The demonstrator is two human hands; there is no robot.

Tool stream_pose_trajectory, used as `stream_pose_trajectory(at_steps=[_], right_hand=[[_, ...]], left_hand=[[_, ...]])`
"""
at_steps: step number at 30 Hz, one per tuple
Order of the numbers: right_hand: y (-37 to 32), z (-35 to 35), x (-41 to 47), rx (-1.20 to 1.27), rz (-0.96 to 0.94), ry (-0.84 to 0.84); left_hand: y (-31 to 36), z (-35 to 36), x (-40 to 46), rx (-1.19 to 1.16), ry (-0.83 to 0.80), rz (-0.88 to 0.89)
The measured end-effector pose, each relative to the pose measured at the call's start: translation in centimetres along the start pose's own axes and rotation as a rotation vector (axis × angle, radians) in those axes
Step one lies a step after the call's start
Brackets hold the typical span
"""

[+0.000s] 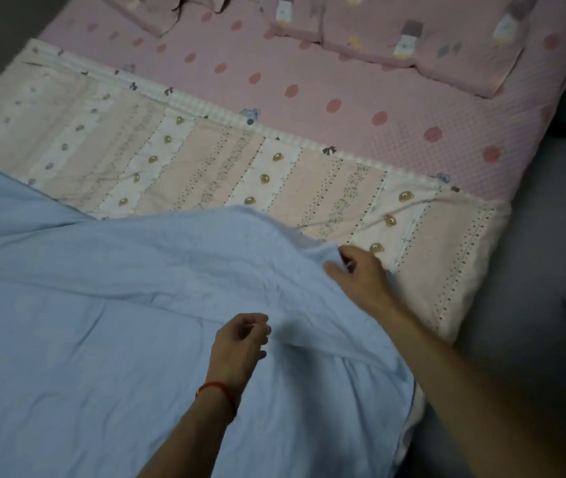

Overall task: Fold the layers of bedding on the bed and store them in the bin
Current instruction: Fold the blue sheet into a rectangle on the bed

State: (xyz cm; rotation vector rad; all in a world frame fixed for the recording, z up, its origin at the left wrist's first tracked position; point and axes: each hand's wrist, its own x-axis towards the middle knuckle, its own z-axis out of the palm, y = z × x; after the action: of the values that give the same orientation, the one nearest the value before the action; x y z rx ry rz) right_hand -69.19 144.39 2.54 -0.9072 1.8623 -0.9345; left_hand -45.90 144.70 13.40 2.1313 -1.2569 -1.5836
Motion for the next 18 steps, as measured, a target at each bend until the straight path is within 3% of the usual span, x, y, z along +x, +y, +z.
stream_pose_trajectory(at_steps=[5,8,13,18], right_hand=[[0.3,4.2,-13.8,-0.068,-0.3,-0.043],[0.9,7.3,-22.3,-0.151,-0.374,-0.064],[2.9,13.0,-37.1,-0.285,-0.367,0.053],[4.8,16.5,-49.6,-0.468,-0.136,0.17]], left_hand=[[-2.4,-3.2,-0.9,-0.334,-0.166,-0.296],[-5.7,-6.2,-2.6,-0.422,-0.148,-0.313],[-15.7,-13.6,-7.5,-0.201,-0.211,-0.147],[-25.9,-18.0,-14.6,-0.098,-0.369,-0.213]])
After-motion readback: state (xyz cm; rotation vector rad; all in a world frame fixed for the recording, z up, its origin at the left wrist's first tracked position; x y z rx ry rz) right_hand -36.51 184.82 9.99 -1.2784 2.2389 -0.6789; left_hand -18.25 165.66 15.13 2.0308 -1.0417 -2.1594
